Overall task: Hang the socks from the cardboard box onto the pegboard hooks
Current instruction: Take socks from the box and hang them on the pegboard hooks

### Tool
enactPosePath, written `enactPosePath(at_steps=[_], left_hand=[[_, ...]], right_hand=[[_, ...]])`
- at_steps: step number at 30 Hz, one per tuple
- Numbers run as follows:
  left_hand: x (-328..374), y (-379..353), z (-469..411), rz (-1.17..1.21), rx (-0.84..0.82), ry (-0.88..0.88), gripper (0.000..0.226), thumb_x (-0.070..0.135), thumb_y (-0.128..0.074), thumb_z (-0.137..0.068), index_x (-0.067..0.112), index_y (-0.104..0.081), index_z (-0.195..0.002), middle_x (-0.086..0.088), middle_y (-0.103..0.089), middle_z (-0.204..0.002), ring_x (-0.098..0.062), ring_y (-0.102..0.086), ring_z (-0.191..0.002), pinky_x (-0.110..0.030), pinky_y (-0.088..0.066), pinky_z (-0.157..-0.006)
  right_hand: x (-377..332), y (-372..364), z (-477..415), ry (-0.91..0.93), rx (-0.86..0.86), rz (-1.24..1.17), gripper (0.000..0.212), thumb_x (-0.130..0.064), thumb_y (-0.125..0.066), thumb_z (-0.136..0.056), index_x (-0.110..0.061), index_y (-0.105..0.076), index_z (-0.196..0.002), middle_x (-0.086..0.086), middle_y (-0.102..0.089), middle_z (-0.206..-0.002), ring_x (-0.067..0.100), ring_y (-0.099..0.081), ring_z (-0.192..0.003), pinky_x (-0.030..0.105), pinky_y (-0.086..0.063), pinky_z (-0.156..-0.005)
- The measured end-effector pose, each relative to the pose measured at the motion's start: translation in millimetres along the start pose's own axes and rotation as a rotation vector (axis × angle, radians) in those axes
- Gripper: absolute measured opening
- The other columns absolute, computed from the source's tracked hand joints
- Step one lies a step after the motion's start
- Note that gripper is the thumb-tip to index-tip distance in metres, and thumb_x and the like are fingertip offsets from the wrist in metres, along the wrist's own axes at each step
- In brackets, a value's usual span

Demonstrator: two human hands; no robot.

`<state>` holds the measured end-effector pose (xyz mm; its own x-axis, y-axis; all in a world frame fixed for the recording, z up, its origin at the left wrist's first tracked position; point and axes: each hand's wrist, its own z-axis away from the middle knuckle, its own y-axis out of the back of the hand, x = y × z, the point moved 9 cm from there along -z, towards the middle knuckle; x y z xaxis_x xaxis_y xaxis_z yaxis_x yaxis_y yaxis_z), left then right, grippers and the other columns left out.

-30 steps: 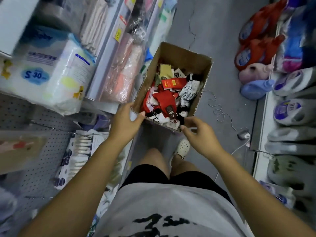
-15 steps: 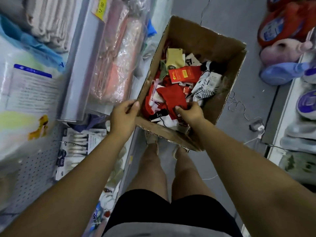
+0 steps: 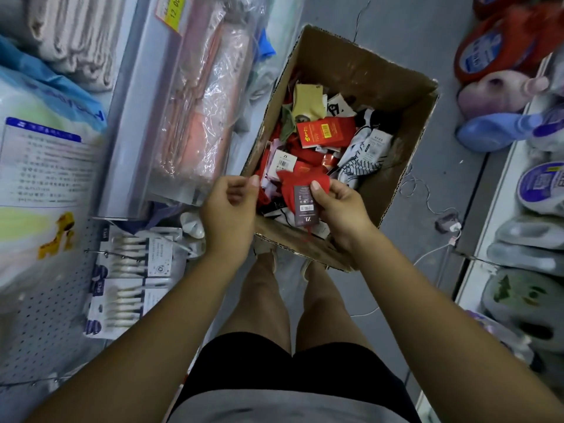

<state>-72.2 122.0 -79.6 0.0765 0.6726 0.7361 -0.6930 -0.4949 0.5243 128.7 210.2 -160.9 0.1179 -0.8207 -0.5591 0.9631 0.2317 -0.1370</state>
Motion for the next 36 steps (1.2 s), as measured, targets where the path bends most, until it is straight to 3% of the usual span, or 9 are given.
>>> enactPosePath(at_steps=[3,5,10,14,20,25,28,32,36], left_hand=[[-5.0,-52.5,18.9,0.161,-0.415,0.304,0.036,0.052,-0.064,-0.094,0.017,-0.070,-0.098,-0.003,-0.078,-0.091,-0.016,-0.076,-0.085,-0.029,-0.060,-0.078],[-5.8,-72.4,26.7,0.213,-0.551,0.357,0.031,0.042,-0.068,-0.095,0.013,-0.073,-0.102,-0.007,-0.079,-0.092,-0.022,-0.078,-0.086,-0.035,-0.063,-0.078],[-16.0,-64.2,-1.8,0.209,-0.323,0.329,0.021,0.018,-0.068,-0.097,-0.003,-0.070,-0.101,-0.016,-0.077,-0.088,-0.030,-0.076,-0.081,-0.036,-0.064,-0.070],[-22.5,-54.1,-21.5,0.200,-0.210,0.331,0.022,0.018,-0.068,-0.097,-0.004,-0.069,-0.096,-0.015,-0.077,-0.087,-0.036,-0.075,-0.084,-0.047,-0.062,-0.077],[-35.0,-54.8,-28.8,0.145,-0.127,0.271,0.020,0.027,-0.076,-0.091,0.008,-0.073,-0.087,-0.008,-0.076,-0.076,-0.023,-0.072,-0.063,-0.037,-0.060,-0.060],[-43.0,-57.1,-31.1,0.145,-0.121,0.240,0.051,0.061,-0.072,-0.066,0.011,-0.073,-0.078,-0.009,-0.076,-0.072,-0.031,-0.069,-0.062,-0.057,-0.061,-0.072],[-43.2,-58.2,-33.4,0.126,-0.110,0.239,0.055,0.063,-0.071,-0.066,0.010,-0.074,-0.082,-0.008,-0.076,-0.073,-0.034,-0.073,-0.069,-0.058,-0.061,-0.074],[-43.8,-54.3,-30.0,0.152,-0.098,0.275,0.065,0.064,-0.073,-0.066,0.007,-0.075,-0.099,-0.006,-0.078,-0.084,-0.032,-0.075,-0.082,-0.054,-0.062,-0.081],[-33.7,-47.4,-19.6,0.154,-0.110,0.281,0.025,0.034,-0.077,-0.089,0.010,-0.071,-0.088,-0.007,-0.078,-0.083,-0.029,-0.075,-0.078,-0.049,-0.063,-0.078]], right_hand=[[1.3,-3.5,8.6,-0.033,-0.028,-0.152,0.029,-0.015,-0.069,-0.093,0.000,-0.067,-0.118,0.017,-0.075,-0.110,0.031,-0.072,-0.101,0.045,-0.060,-0.087],[-0.7,-7.3,9.2,-0.059,-0.037,-0.174,0.025,-0.014,-0.070,-0.092,-0.001,-0.069,-0.114,0.013,-0.077,-0.104,0.026,-0.074,-0.096,0.038,-0.061,-0.083],[-17.7,7.8,-17.6,-0.061,0.052,0.027,0.019,-0.028,-0.074,-0.090,-0.012,-0.072,-0.099,0.006,-0.077,-0.096,0.015,-0.069,-0.083,0.026,-0.058,-0.079],[-27.1,18.5,-70.8,-0.056,0.095,-0.176,0.017,-0.022,-0.071,-0.093,-0.007,-0.065,-0.088,0.010,-0.066,-0.088,0.010,-0.067,-0.078,0.021,-0.060,-0.076],[1.4,-8.6,-147.2,-0.242,0.105,-0.239,0.038,-0.023,-0.064,-0.098,-0.004,-0.056,-0.130,0.013,-0.062,-0.133,0.023,-0.067,-0.110,0.029,-0.056,-0.088],[7.5,-14.2,-173.7,-0.309,0.178,-0.220,0.028,-0.036,-0.068,-0.094,-0.009,-0.061,-0.093,0.004,-0.068,-0.073,0.010,-0.063,-0.056,0.023,-0.050,-0.053],[7.8,-8.4,-178.2,-0.308,0.191,-0.193,0.031,-0.036,-0.067,-0.095,-0.013,-0.058,-0.077,-0.002,-0.065,-0.052,0.007,-0.057,-0.048,0.018,-0.042,-0.049],[3.6,-2.5,-157.0,-0.250,0.199,-0.261,0.025,-0.034,-0.070,-0.093,-0.010,-0.066,-0.096,0.003,-0.071,-0.082,0.009,-0.065,-0.067,0.017,-0.048,-0.051],[-8.6,3.8,-97.6,-0.205,0.143,-0.408,0.030,-0.025,-0.067,-0.096,-0.009,-0.062,-0.121,0.005,-0.073,-0.108,0.010,-0.073,-0.085,0.021,-0.059,-0.066]])
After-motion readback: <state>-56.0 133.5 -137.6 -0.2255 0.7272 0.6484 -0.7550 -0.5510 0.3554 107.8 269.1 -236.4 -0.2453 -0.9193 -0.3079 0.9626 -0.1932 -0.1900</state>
